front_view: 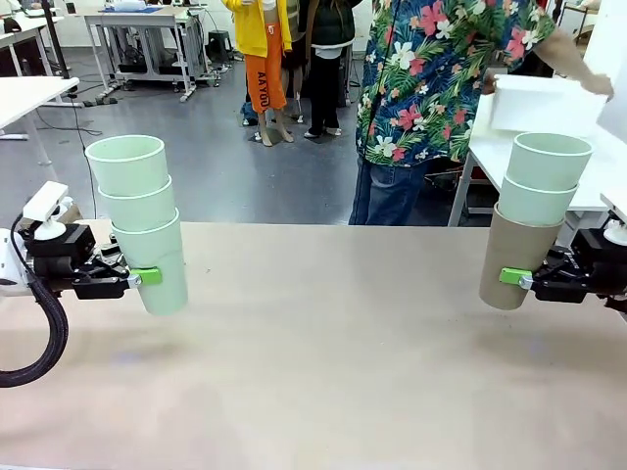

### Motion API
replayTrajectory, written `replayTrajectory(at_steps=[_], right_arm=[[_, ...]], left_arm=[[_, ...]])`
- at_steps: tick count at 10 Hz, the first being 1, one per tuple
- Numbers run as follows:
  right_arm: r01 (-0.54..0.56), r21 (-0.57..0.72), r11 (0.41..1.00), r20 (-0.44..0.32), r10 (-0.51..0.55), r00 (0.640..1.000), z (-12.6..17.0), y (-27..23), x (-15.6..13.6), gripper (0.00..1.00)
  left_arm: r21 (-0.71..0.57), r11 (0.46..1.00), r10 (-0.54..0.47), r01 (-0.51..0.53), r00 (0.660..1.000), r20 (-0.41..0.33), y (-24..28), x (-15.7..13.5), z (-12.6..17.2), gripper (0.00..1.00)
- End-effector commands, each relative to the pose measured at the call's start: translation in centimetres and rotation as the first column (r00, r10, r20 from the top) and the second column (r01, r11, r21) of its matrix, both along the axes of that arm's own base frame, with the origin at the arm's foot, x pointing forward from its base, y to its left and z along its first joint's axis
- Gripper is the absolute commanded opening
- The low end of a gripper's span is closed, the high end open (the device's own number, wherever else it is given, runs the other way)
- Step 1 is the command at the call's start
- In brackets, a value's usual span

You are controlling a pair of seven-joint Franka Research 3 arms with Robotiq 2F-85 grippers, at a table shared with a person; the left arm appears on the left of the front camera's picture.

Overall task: Stack the cups and store them in the basket.
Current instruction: Place the stack of Reusable plastic cups into the Pantry Basket.

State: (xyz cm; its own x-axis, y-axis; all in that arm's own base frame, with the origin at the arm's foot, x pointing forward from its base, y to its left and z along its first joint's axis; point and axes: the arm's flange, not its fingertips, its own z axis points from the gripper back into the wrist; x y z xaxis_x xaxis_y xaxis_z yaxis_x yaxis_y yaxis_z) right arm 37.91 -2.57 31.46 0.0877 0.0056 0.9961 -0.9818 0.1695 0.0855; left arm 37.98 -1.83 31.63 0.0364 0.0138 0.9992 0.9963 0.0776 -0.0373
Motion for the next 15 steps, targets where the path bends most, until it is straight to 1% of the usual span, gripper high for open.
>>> replayTrajectory(at_steps=[1,15], right_arm=[[0.009,0.005,1.0,0.009,-0.009,1.0,0.46,0.04,0.12,0.83],[0.009,0.005,1.0,0.009,-0.009,1.0,0.46,0.04,0.12,0.83]], left_arm=[[-0.007,1.0,-0.004,0.004,1.0,0.003,-0.1,0.01,0.51,0.87],[-0.007,1.0,-0.004,0.004,1.0,0.003,-0.1,0.01,0.51,0.87]])
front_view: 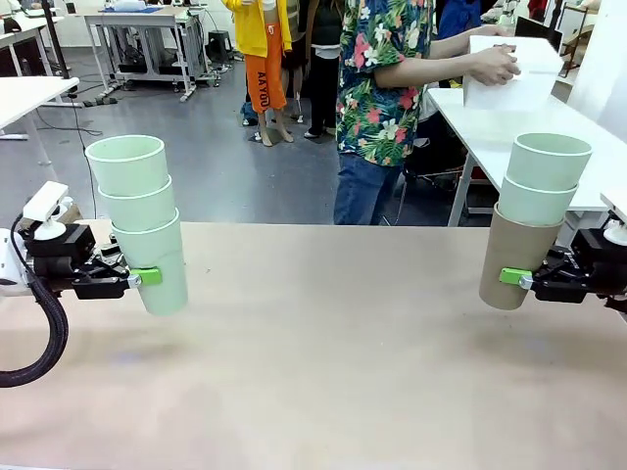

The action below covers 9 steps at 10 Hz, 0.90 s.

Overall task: Stack the cups and store them in the basket.
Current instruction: Place the stack of Reusable plastic cups into the Pantry Basket.

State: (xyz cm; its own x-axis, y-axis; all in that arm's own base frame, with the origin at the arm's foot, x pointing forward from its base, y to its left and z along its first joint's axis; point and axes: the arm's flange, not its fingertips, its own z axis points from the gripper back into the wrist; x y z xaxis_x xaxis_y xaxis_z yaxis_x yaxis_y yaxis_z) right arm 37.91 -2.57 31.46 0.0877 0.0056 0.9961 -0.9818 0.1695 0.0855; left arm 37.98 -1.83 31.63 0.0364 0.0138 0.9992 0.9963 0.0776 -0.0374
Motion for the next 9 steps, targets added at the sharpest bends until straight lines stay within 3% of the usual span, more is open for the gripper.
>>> replayTrajectory(at_steps=[1,9], right_arm=[[0.009,0.005,1.0,0.009,-0.009,1.0,0.46,0.04,0.12,0.83],[0.009,0.005,1.0,0.009,-0.009,1.0,0.46,0.04,0.12,0.83]], left_arm=[[-0.007,1.0,-0.004,0.004,1.0,0.003,-0.1,0.01,0.51,0.87],[-0.007,1.0,-0.004,0.004,1.0,0.003,-0.1,0.01,0.51,0.87]])
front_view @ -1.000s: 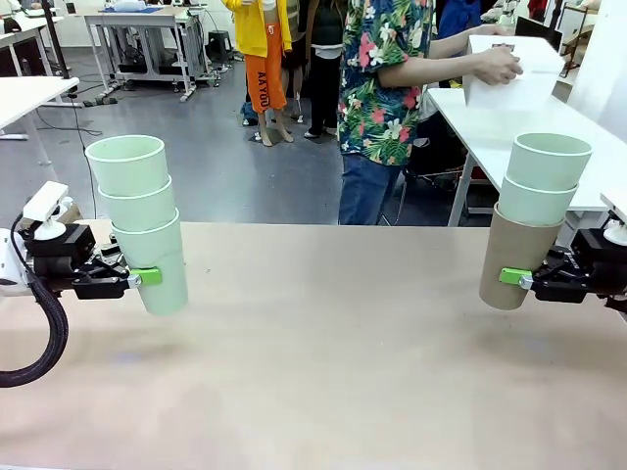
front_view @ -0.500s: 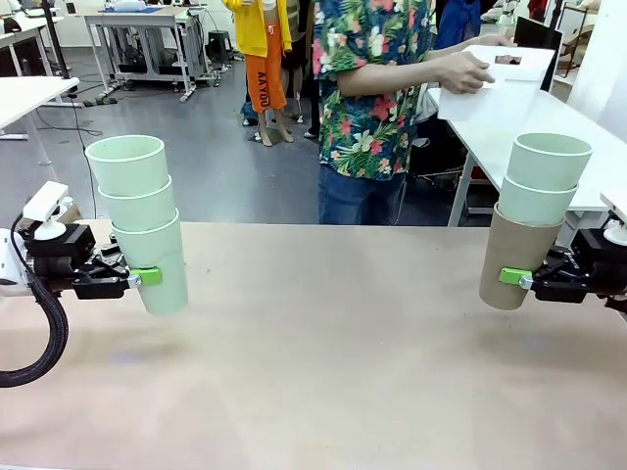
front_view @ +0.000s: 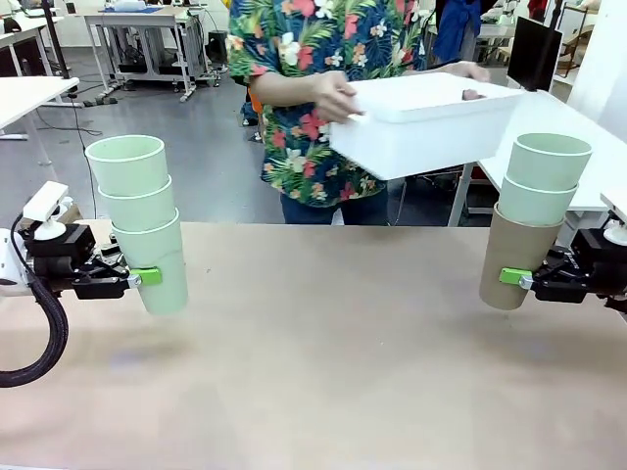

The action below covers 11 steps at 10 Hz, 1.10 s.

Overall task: Stack the cups and store them in the basket.
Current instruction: Place the stack of Reusable plastic cups into the Pantry Basket.

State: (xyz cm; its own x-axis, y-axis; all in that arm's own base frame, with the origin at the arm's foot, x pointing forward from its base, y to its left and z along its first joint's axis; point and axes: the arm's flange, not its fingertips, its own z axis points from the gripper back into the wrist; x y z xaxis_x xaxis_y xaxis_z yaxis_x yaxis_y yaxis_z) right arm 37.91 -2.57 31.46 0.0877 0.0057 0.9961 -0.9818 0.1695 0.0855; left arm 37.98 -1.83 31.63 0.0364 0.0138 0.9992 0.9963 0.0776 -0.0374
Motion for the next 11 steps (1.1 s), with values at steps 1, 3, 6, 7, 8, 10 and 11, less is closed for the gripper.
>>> replayTrajectory(at_steps=[1,3,6,7,8,10,11], right_arm=[[0.009,0.005,1.0,0.009,-0.009,1.0,0.46,0.04,0.12,0.83],[0.009,0.005,1.0,0.009,-0.009,1.0,0.46,0.04,0.12,0.83],[0.009,0.005,1.0,0.009,-0.009,1.0,0.46,0.04,0.12,0.83],[0.009,0.005,1.0,0.009,-0.009,1.0,0.46,0.04,0.12,0.83],[0.009,0.005,1.0,0.009,-0.009,1.0,0.46,0.04,0.12,0.83],[0.009,0.005,1.0,0.009,-0.009,1.0,0.46,0.04,0.12,0.83],[0.009,0.005,1.0,0.009,-0.009,1.0,0.46,0.04,0.12,0.83]], left_arm=[[-0.007,1.0,-0.004,0.004,1.0,0.003,-0.1,0.01,0.51,0.87],[-0.007,1.0,-0.004,0.004,1.0,0.003,-0.1,0.01,0.51,0.87],[-0.007,1.0,-0.004,0.004,1.0,0.003,-0.1,0.01,0.51,0.87],[-0.007,1.0,-0.004,0.004,1.0,0.003,-0.1,0.01,0.51,0.87],[-0.007,1.0,-0.004,0.004,1.0,0.003,-0.1,0.01,0.51,0.87],[-0.007,1.0,-0.004,0.004,1.0,0.003,-0.1,0.01,0.51,0.87],[-0.007,1.0,-0.004,0.004,1.0,0.003,-0.1,0.01,0.51,0.87]])
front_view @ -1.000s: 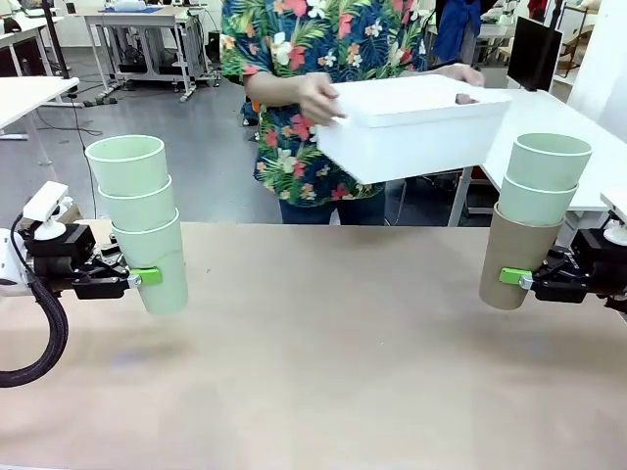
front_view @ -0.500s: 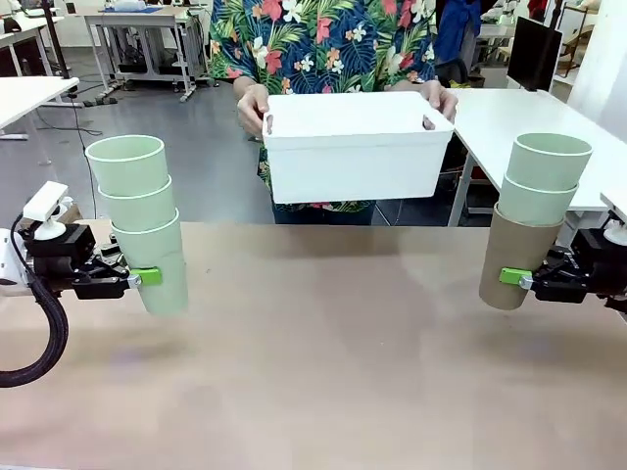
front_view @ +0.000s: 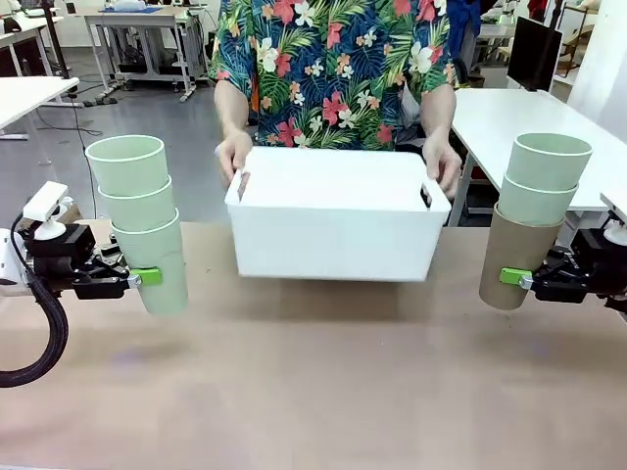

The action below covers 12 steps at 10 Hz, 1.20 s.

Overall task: Stack the cups and store them in the basket.
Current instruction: Place the stack of Reusable plastic cups into the Pantry Basket.

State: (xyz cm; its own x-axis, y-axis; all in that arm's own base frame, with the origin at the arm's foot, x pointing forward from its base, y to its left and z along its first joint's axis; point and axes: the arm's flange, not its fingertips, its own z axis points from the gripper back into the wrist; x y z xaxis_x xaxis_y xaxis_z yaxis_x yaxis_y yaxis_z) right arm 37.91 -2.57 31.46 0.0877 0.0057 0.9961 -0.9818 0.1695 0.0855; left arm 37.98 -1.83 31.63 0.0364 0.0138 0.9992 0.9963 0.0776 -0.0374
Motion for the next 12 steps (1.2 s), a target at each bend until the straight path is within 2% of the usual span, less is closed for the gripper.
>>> replayTrajectory(at_steps=[1,12], right_arm=[[0.009,0.005,1.0,0.009,-0.009,1.0,0.46,0.04,0.12,0.83],[0.009,0.005,1.0,0.009,-0.009,1.0,0.46,0.04,0.12,0.83]], left_arm=[[-0.007,1.0,-0.004,0.004,1.0,0.003,-0.1,0.01,0.51,0.87],[-0.007,1.0,-0.004,0.004,1.0,0.003,-0.1,0.01,0.51,0.87]])
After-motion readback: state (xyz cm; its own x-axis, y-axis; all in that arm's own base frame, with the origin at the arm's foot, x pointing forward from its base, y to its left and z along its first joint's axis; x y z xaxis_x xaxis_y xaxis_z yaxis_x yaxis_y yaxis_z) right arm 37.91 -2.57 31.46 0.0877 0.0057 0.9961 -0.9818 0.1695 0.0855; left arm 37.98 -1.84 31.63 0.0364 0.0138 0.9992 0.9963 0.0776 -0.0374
